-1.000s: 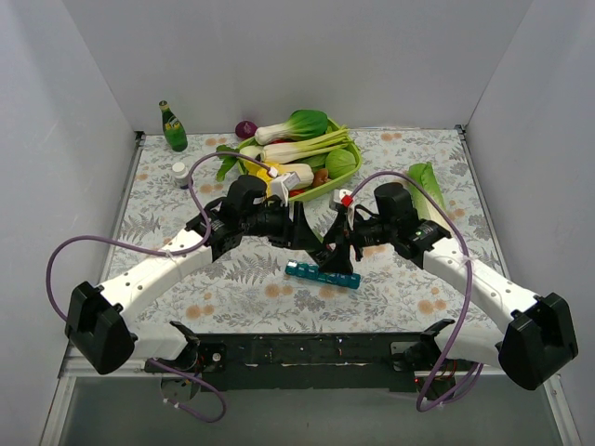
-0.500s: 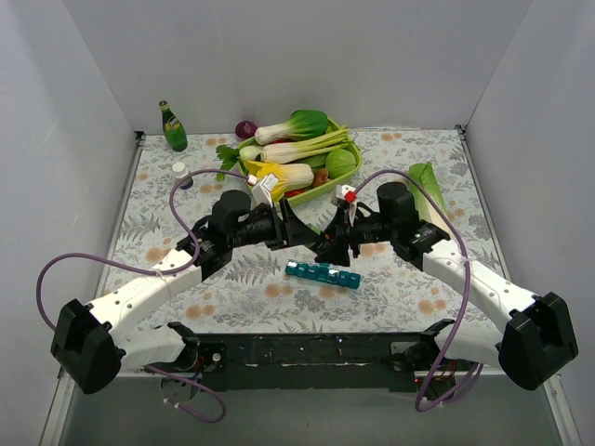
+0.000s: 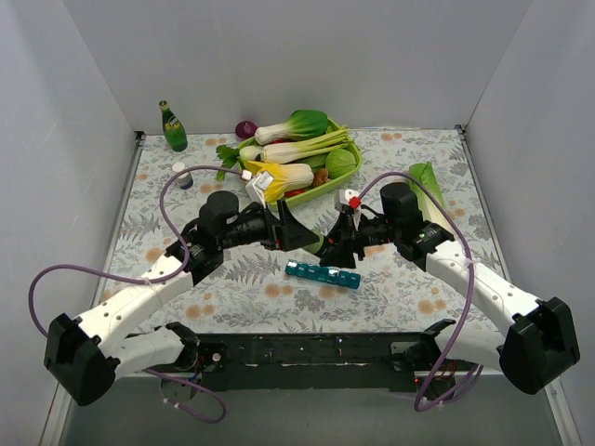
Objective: Sort the pills into containers
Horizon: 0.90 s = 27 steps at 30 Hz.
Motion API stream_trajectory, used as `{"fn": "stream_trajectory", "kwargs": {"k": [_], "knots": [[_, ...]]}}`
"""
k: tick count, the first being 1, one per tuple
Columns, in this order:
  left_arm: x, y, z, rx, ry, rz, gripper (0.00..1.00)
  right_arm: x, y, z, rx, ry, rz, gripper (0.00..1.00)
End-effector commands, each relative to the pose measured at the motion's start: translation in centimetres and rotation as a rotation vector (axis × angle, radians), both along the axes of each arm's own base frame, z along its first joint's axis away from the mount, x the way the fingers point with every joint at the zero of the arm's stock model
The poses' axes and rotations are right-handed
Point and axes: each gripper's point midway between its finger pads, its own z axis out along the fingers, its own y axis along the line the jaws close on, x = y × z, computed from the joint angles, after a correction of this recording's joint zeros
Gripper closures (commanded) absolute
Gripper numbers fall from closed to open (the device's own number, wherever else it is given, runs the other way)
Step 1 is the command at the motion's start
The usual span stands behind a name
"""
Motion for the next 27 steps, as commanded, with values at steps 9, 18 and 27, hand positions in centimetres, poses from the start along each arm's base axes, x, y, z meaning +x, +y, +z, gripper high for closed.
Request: {"fn": "stream_trajectory", "kwargs": {"k": [9, 18, 27], "knots": [[-7.0, 3.6, 0.1, 0.086, -0.919, -0.463, 0.02, -4.4, -1.4, 1.1, 0.058, -0.189, 0.273, 0.97], [-6.7, 0.8, 0.6, 0.083, -1.07, -0.515, 0.02, -4.9, -1.1, 0.8, 0.058, -0.173, 0.3, 0.97], [-5.8, -1.6, 0.6, 0.132, -1.067, -0.488, 0.16, -4.9, -1.1, 0.6, 0.057, -0.16, 0.296, 0.97]]}}
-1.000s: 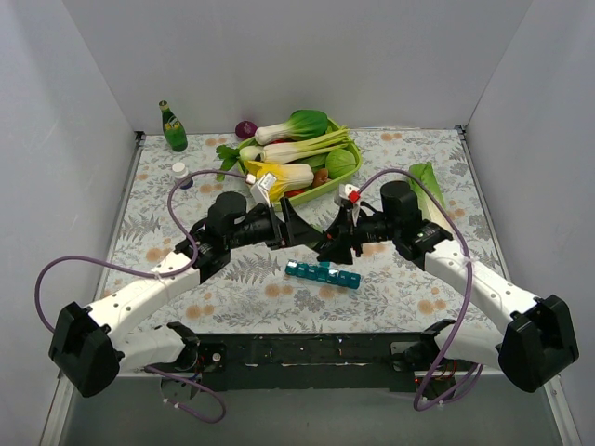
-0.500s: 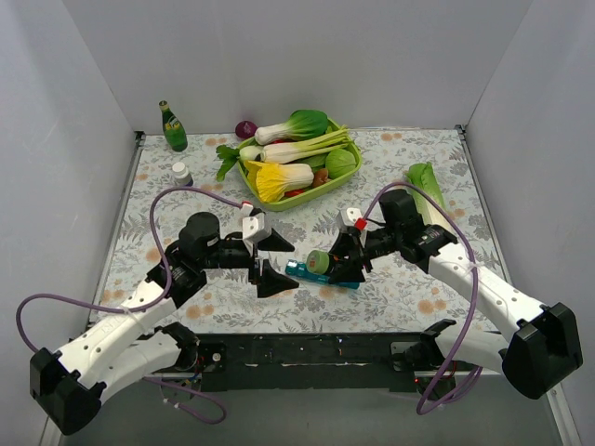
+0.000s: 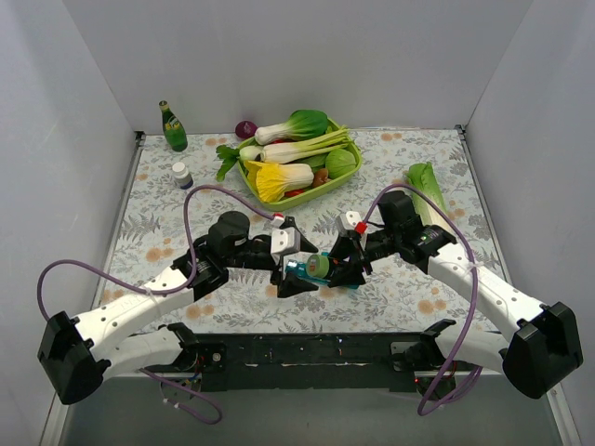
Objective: Sort the pills into containers
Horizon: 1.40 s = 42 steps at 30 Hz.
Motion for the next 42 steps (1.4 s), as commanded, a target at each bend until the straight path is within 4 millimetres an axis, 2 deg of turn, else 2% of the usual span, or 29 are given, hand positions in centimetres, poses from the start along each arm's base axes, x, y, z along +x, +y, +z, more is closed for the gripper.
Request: {"fn": "stream_trajectory", "kwargs": {"k": [1, 2, 4, 5, 6, 7, 8, 10, 12, 13, 14, 16, 17, 18, 21, 24, 27, 28, 29, 31, 33, 34, 36, 37, 38, 41, 42], "knots": [[1.2, -1.0, 2.5, -0.042, -0.064, 0.041, 0.21, -0.1, 0.5, 2.0, 0.054, -0.032, 0.034, 0.97], [1.2, -1.0, 2.4, -0.038, -0.054, 0.042, 0.36, 0.0, 0.5, 2.0, 0.054, -0.034, 0.032, 0.97], [1.1, -1.0, 2.3, -0.031, -0.024, 0.049, 0.54, 0.1, 0.5, 1.9, 0.049, -0.034, 0.024, 0.97], [1.1, -1.0, 2.2, -0.03, -0.009, 0.056, 0.76, 0.1, 0.5, 1.9, 0.048, -0.038, 0.02, 0.97], [1.1, -1.0, 2.2, -0.029, 0.006, 0.063, 0.88, 0.1, 0.4, 1.7, 0.043, -0.033, 0.016, 0.97], [1.2, -0.9, 2.1, -0.026, 0.048, 0.084, 0.96, 0.3, 0.4, 1.5, 0.035, -0.04, 0.001, 0.97], [1.2, -0.9, 2.2, -0.027, 0.078, 0.099, 1.0, 0.5, 0.4, 1.4, 0.032, -0.047, -0.008, 0.97], [2.0, -0.7, 2.1, -0.024, 0.184, 0.193, 1.0, 1.2, 0.3, 0.9, 0.006, -0.053, -0.054, 0.97], [2.6, -0.8, 2.2, -0.038, 0.391, 0.302, 1.0, 2.2, 0.3, 0.7, -0.01, -0.076, -0.106, 0.98], [3.5, -0.4, 1.0, -0.009, 0.501, 0.411, 1.0, 3.2, 0.0, 0.2, -0.042, -0.083, -0.172, 0.98], [3.6, -0.8, 1.0, -0.013, 0.678, 0.47, 1.0, 3.8, -0.1, 0.0, -0.055, -0.09, -0.204, 0.98], [3.5, -0.8, 0.2, 0.0, 0.878, 0.547, 1.0, 5.4, -0.4, -0.4, -0.089, -0.117, -0.29, 0.98], [3.8, -1.0, 0.5, -0.064, 1.118, 0.633, 1.0, 5.8, -0.5, -0.6, -0.099, -0.123, -0.311, 0.98], [3.5, -1.0, -0.3, -0.074, 1.237, 0.668, 1.0, 6.4, -0.7, -0.6, -0.11, -0.135, -0.341, 0.98], [3.1, -1.4, 0.1, -0.122, 1.571, 0.725, 1.0, 7.0, -0.7, -0.7, -0.118, -0.138, -0.369, 0.99], [3.9, -1.4, 0.6, -0.163, 1.644, 0.778, 1.0, 7.2, -0.7, -0.9, -0.124, -0.134, -0.377, 0.99], [4.3, -1.9, 1.5, -0.15, 1.643, 0.789, 1.0, 7.3, -0.8, -0.9, -0.125, -0.138, -0.385, 0.99], [4.4, -2.1, 2.0, -0.144, 1.621, 0.778, 0.99, 7.2, -0.9, -1.1, -0.129, -0.135, -0.385, 0.99], [4.3, -2.1, 2.2, -0.141, 1.61, 0.769, 0.76, 7.2, -0.9, -1.1, -0.127, -0.135, -0.385, 0.99], [4.0, -2.1, 2.6, -0.129, 1.533, 0.723, 0.44, 7.1, -1.0, -1.1, -0.121, -0.129, -0.379, 0.99], [3.3, -1.6, 3.2, -0.133, 1.444, 0.673, 0.05, 7.0, -0.9, -0.8, -0.11, -0.124, -0.369, 0.99], [2.8, -1.5, 3.9, -0.148, 1.396, 0.625, 0.02, 6.9, -0.9, -0.7, -0.107, -0.124, -0.367, 0.99], [2.0, -0.2, 4.1, -0.159, 1.242, 0.585, 0.02, 6.6, -0.9, -0.6, -0.099, -0.117, -0.347, 0.99], [1.6, 0.4, 3.6, -0.138, 1.201, 0.586, 0.02, 6.5, -0.9, -0.4, -0.093, -0.124, -0.336, 0.99], [1.5, 1.0, 3.0, -0.11, 1.061, 0.569, 0.02, 6.3, -0.9, -0.4, -0.091, -0.122, -0.325, 0.99], [-0.1, 2.4, 2.9, -0.044, 0.833, 0.479, 0.02, 4.7, -0.8, -0.2, -0.069, -0.132, -0.229, 0.98], [-0.8, 2.9, 2.8, -0.013, 0.632, 0.39, 0.02, 3.8, -0.6, 0.1, -0.044, -0.126, -0.176, 0.98]]}}
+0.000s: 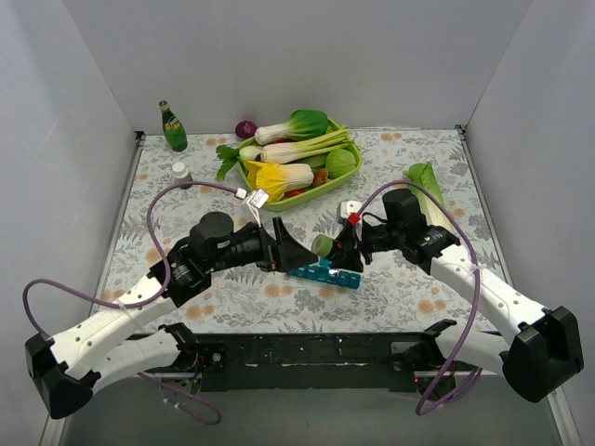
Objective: Sort the pills into containers
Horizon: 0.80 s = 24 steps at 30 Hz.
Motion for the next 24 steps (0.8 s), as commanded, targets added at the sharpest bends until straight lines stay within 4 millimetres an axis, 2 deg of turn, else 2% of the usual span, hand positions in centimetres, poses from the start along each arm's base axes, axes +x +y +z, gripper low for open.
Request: {"fn": "stream_trajectory", "kwargs": {"k": [1, 2, 3, 4, 7, 10, 13, 17, 20, 24], "knots": [[-2.8, 2.0, -0.6, 0.135, -0.562, -0.293, 0.02, -2.8, 0.5, 1.8, 0.083, -0.028, 0.178, 0.97], [-3.9, 2.2, -0.8, 0.123, -0.653, -0.369, 0.02, -3.2, 0.5, 1.9, 0.095, -0.045, 0.214, 0.97], [-3.7, 2.6, -2.4, 0.174, -0.835, -0.432, 0.02, -3.8, 0.6, 2.2, 0.115, -0.037, 0.247, 0.97], [-4.0, 2.9, -1.8, 0.153, -0.967, -0.443, 0.02, -4.0, 0.6, 2.1, 0.115, -0.03, 0.256, 0.97], [-2.5, 2.6, -2.2, 0.195, -1.238, -0.439, 0.02, -4.3, 0.5, 2.0, 0.118, -0.035, 0.279, 0.97], [-0.6, 0.8, -2.0, 0.229, -1.299, -0.468, 0.02, -4.6, 0.4, 1.7, 0.118, -0.03, 0.291, 0.97], [0.4, -0.6, -0.9, 0.214, -1.351, -0.463, 0.02, -4.7, 0.4, 1.5, 0.117, -0.028, 0.293, 0.97], [1.5, -2.0, -0.8, 0.224, -1.36, -0.471, 0.02, -4.6, 0.4, 1.6, 0.118, -0.03, 0.291, 0.97], [1.4, -2.3, -1.2, 0.218, -1.338, -0.485, 0.07, -4.7, 0.5, 1.6, 0.121, -0.029, 0.294, 0.97], [0.9, -2.6, -1.7, 0.2, -1.271, -0.514, 0.19, -4.7, 0.5, 1.5, 0.121, -0.024, 0.292, 0.97]]}}
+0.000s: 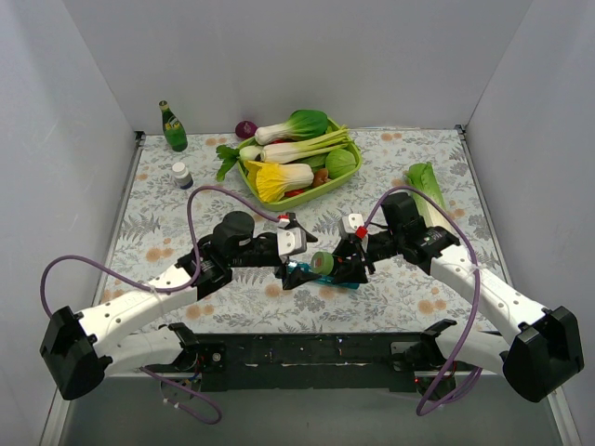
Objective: Sort the pills into containers
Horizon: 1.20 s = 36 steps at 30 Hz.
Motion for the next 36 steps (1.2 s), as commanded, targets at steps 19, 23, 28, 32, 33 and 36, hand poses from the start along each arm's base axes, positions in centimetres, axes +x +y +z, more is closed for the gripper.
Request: {"fn": "stream_trajectory", "kwargs": {"k": [19, 23, 28, 32, 33, 36], "knots": [[-0.6, -1.5, 1.6, -0.083, 0.426, 0.098, 1.0, 0.6, 0.1, 0.4, 0.01, -0.032, -0.026, 0.98], [0.7, -1.0, 1.3, -0.134, 0.895, 0.398, 1.0, 2.5, -0.4, -0.4, -0.039, -0.075, -0.136, 0.98], [-0.8, -1.3, 2.3, -0.262, 1.637, 0.549, 1.0, 4.0, -0.6, -0.9, -0.075, -0.093, -0.214, 0.98], [0.2, -2.0, 2.7, -0.267, 1.736, 0.625, 1.0, 4.3, -0.4, -1.0, -0.08, -0.074, -0.217, 0.99], [0.4, -2.2, 2.4, -0.261, 1.74, 0.635, 1.0, 4.3, -0.4, -0.8, -0.079, -0.078, -0.218, 0.99], [0.4, -2.9, 2.8, -0.238, 1.737, 0.596, 0.69, 4.1, -0.6, -1.0, -0.083, -0.081, -0.222, 0.99]]}}
